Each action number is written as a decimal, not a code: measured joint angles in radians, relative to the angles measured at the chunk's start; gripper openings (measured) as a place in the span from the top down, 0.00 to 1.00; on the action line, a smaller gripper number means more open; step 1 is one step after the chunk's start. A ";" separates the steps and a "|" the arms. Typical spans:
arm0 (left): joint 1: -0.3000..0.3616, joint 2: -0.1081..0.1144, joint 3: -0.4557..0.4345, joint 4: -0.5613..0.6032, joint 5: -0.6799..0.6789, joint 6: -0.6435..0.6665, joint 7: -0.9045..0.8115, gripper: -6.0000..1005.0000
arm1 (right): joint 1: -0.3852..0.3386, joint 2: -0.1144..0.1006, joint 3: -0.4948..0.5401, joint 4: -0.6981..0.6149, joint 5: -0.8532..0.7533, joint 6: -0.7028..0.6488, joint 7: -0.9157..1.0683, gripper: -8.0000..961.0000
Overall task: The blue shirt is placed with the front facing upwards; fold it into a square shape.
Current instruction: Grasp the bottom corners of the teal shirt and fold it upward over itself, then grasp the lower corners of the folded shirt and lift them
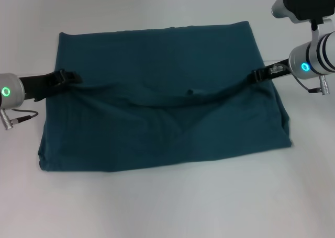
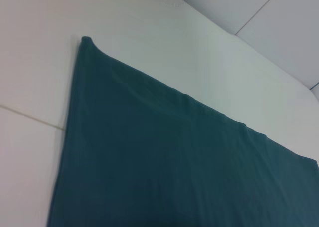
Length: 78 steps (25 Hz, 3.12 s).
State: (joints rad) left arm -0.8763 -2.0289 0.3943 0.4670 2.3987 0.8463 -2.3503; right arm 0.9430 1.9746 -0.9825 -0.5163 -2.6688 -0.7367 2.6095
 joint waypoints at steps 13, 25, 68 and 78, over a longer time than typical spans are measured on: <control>0.101 -0.010 -0.005 0.184 -0.072 0.204 -0.126 0.38 | -0.141 0.001 0.056 -0.310 0.210 -0.282 -0.068 0.37; 0.246 0.023 0.023 0.226 -0.352 0.431 -0.071 0.27 | -0.323 -0.016 0.167 -0.393 0.612 -0.614 -0.310 0.03; 0.294 0.011 0.238 0.330 -0.427 0.501 -0.206 0.27 | -0.306 -0.022 0.177 -0.303 0.615 -0.601 -0.352 0.04; 0.299 0.014 0.231 0.341 -0.446 0.514 -0.207 0.28 | -0.306 -0.022 0.179 -0.303 0.616 -0.606 -0.341 0.04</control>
State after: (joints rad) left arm -0.5777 -2.0149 0.6249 0.8081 1.9527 1.3607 -2.5573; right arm 0.6367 1.9527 -0.8038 -0.8189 -2.0525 -1.3422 2.2682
